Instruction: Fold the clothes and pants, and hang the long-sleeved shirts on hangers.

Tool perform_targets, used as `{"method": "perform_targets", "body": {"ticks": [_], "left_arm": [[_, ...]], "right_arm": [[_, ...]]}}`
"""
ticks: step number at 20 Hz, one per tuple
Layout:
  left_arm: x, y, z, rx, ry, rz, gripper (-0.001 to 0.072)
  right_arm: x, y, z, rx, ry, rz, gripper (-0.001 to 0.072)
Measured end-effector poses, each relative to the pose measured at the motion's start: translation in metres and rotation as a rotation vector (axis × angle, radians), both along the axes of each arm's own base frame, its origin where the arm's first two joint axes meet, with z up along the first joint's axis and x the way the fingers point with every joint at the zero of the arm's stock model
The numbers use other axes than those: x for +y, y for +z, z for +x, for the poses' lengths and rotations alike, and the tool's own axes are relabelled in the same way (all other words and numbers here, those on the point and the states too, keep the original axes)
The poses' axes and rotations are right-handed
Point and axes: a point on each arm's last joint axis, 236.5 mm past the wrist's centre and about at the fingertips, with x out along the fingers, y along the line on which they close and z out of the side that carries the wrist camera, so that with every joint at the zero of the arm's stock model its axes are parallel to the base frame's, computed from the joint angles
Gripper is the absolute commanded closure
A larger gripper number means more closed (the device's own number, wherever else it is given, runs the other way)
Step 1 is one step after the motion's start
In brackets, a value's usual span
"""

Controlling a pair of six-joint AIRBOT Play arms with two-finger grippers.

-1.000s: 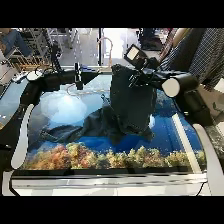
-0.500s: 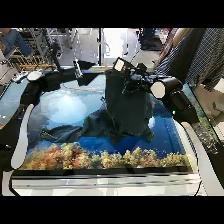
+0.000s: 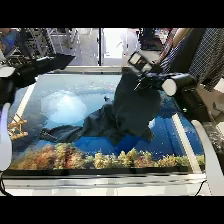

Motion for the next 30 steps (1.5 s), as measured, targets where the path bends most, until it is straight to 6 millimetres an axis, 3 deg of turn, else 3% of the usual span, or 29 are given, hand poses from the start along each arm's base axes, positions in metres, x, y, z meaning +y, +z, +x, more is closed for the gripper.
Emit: {"method": "perform_targets", "body": {"ticks": [2, 4, 6, 8, 10, 13, 15, 20, 24, 30], "left_arm": [[0.010, -0.032, -0.006, 0.230, 0.025, 0.021, 0.0023], [0.007, -0.072, -0.018, 0.440, 0.006, 0.042, 0.0023], [-0.006, -0.105, -0.026, 0.593, -0.029, 0.039, 0.0023], [-0.032, -0.136, -0.034, 0.729, -0.086, 0.025, 0.0022], [-0.063, -0.161, -0.040, 0.829, -0.144, -0.003, 0.0023], [-0.107, -0.188, -0.054, 0.942, -0.233, -0.037, 0.0023], [-0.125, -0.203, -0.061, 1.005, -0.265, -0.049, 0.0023], [-0.142, -0.221, -0.067, 1.096, -0.286, -0.075, 0.0023], [-0.147, -0.218, -0.066, 1.110, -0.298, -0.114, 0.0023], [-0.148, -0.207, -0.062, 1.066, -0.316, -0.140, 0.0024]], "right_arm": [[-0.010, 0.024, -0.008, -0.037, -0.037, 0.042, 0.0674], [-0.018, 0.053, -0.019, -0.090, -0.062, 0.081, 0.0673], [-0.020, 0.079, -0.035, -0.128, -0.065, 0.128, 0.0673], [-0.019, 0.094, -0.054, -0.127, -0.053, 0.164, 0.0673], [-0.013, 0.097, -0.073, -0.098, -0.021, 0.159, 0.0673], [0.003, 0.084, -0.100, -0.018, 0.058, 0.102, 0.0673], [0.015, 0.079, -0.112, 0.009, 0.111, 0.064, 0.0673], [0.054, 0.068, -0.142, 0.039, 0.272, -0.028, 0.0674], [0.086, 0.062, -0.166, 0.043, 0.391, -0.099, 0.0674], [0.101, 0.059, -0.188, 0.050, 0.466, -0.148, 0.0674]]}}
